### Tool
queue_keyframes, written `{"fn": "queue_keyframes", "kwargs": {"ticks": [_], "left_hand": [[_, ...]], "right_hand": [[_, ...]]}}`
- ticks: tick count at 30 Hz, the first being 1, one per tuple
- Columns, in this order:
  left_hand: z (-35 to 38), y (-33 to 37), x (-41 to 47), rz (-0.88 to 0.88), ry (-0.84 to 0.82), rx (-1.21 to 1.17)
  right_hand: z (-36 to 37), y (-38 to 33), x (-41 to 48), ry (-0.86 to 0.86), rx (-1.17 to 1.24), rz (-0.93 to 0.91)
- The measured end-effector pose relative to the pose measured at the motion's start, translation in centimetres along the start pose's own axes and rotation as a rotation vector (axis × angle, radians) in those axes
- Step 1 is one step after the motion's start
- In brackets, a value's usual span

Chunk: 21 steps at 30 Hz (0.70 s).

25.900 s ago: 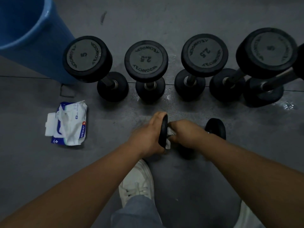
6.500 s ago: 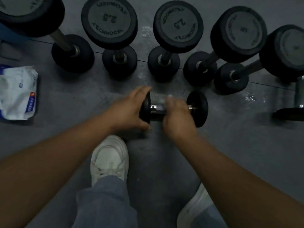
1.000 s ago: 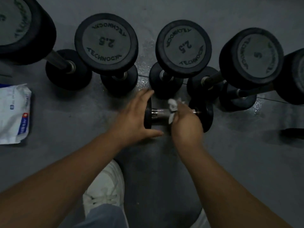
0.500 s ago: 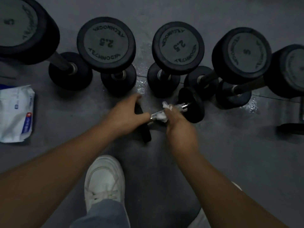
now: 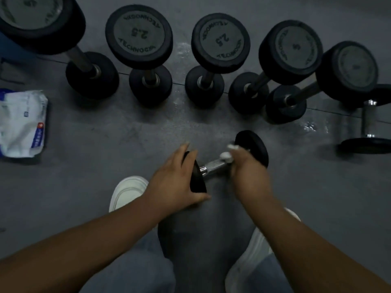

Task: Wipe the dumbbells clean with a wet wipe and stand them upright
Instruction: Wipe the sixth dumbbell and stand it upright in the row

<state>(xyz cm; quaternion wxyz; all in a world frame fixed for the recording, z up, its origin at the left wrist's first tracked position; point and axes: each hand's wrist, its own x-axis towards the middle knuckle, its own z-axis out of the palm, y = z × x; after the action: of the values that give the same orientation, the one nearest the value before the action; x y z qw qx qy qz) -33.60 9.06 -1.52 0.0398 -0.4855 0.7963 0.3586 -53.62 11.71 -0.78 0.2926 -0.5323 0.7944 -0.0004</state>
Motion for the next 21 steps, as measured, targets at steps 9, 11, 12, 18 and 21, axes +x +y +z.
{"fn": "queue_keyframes", "kwargs": {"ticks": [9,11,12,18,21], "left_hand": [[-0.1,-2.1,-0.2,0.3,0.123,0.093],[-0.9,-4.6,-0.8,0.376,0.109,0.138],[-1.2,-5.7,-1.3,0.399,0.092,0.155],[-2.0,-6.8,-4.1,0.417,0.075,0.074],[-1.4,-7.1,-5.3,0.275,-0.019,0.015]], "right_hand": [[1.6,-3.6,-3.0,-0.072,-0.004,-0.009],[2.3,-4.4,-3.3,-0.122,-0.089,-0.056],[2.2,-4.4,-2.9,-0.093,-0.082,0.004],[4.6,-7.5,-7.1,-0.185,0.15,0.07],[4.4,-4.7,-7.3,-0.145,0.197,0.247]]}}
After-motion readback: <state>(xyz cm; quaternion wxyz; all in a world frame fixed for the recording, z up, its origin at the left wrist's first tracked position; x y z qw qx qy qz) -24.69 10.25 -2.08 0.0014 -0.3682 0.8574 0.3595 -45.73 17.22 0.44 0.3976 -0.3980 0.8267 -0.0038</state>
